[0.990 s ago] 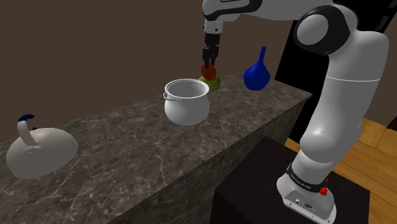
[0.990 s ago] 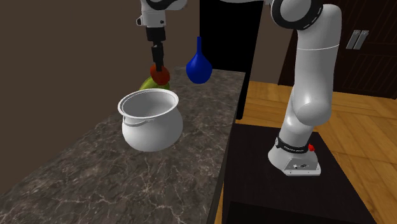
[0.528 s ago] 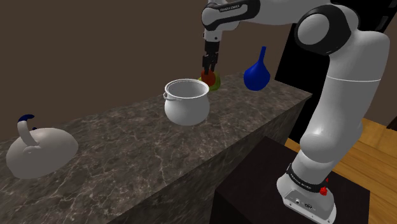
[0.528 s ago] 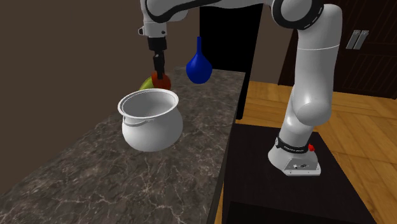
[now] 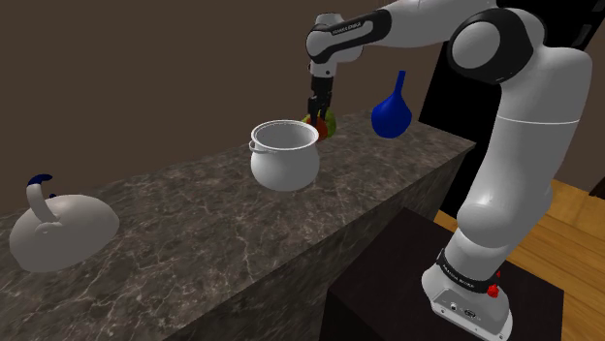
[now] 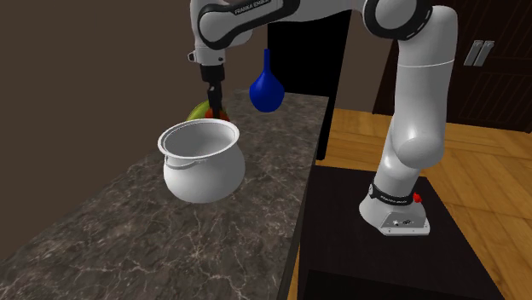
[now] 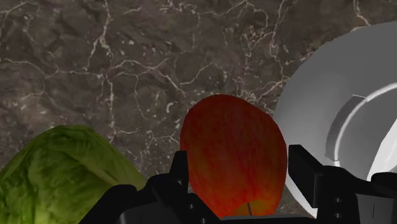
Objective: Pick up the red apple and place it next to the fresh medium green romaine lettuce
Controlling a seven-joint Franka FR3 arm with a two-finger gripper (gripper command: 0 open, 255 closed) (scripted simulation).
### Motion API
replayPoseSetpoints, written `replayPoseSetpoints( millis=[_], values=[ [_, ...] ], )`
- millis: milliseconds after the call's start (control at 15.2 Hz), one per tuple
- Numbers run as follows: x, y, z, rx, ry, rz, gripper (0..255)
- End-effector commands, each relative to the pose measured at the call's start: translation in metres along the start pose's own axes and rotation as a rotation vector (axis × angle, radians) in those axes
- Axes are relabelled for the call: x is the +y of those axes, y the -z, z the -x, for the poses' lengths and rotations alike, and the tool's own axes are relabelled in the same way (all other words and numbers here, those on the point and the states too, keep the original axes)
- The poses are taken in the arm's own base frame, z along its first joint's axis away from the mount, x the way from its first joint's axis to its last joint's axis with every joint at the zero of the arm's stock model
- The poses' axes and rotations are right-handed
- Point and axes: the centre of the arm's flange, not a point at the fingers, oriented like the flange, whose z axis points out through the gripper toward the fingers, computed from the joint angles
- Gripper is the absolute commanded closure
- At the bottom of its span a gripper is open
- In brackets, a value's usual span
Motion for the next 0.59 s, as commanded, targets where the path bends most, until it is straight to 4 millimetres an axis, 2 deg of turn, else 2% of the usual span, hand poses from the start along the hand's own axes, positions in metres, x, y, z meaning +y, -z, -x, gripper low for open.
replayPoseSetpoints(
  millis=[0, 528],
  values=[
    [0.001, -0.010, 0.000, 0.001, 0.000, 0.000, 255],
    [0.004, -0.052, 0.000, 0.001, 0.000, 0.000, 255]
  ],
)
